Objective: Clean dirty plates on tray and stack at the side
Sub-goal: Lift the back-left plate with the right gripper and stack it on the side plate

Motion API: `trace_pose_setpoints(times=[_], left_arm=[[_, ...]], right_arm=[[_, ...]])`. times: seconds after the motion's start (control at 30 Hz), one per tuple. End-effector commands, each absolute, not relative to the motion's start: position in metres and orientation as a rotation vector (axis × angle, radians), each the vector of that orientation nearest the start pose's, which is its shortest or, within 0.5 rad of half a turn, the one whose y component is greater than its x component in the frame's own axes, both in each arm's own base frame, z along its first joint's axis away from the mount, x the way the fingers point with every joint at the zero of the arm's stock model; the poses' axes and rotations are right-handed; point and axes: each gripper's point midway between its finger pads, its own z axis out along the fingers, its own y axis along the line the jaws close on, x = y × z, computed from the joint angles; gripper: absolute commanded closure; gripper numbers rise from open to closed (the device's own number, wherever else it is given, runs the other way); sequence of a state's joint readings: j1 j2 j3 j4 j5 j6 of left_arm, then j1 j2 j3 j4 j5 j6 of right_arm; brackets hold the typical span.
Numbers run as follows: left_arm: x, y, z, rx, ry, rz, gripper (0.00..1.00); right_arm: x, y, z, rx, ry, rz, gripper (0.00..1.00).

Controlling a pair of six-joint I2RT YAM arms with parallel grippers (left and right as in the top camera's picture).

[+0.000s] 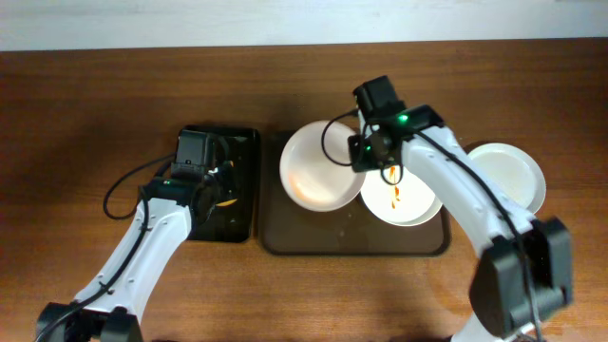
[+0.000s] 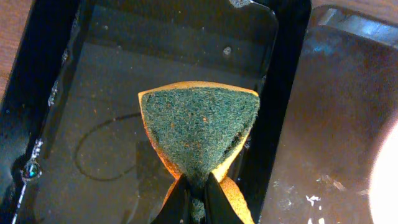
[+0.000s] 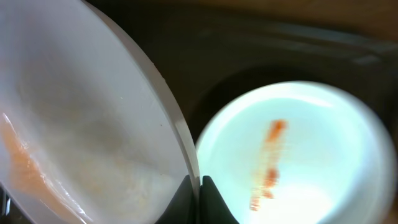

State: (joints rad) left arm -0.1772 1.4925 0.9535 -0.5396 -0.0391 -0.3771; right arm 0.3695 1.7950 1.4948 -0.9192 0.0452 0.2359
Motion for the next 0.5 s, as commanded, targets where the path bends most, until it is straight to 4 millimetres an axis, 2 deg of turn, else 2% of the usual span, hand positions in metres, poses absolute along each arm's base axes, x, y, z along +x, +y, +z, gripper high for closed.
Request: trace_pose_setpoints(times=[0.0,0.13,0.27,0.37,0.47], left_arm=[[0.353,-0.051,0.070,-0.142,2.683,-0.056,1.00],[0.355,-0.052,0.055,-0.030,2.713,-0.027,1.00],[0.356,-0.052,0.038,-0.021,2.748,-0.011,1.00],[0.355,-0.052,0.025,-0.021,2.778,-0.005,1.00],[0.354,-0.051,0.020,-0.020,2.792,-0.001,1.00]], right_arm=[[0.395,0.118,0.149,-0.131,2.699,-0.142,0.96],[0.394,0.111,0.161,-0.169,2.605,-0.407,0.96],[0.391,0.122,0.188,-0.241,2.411,-0.687,0.96],[0.386,0.144,0.202,-0.289,2.305,-0.745,0.96],[0.383,0.155,0.204,-0.306,2.286,-0.733,0.96]])
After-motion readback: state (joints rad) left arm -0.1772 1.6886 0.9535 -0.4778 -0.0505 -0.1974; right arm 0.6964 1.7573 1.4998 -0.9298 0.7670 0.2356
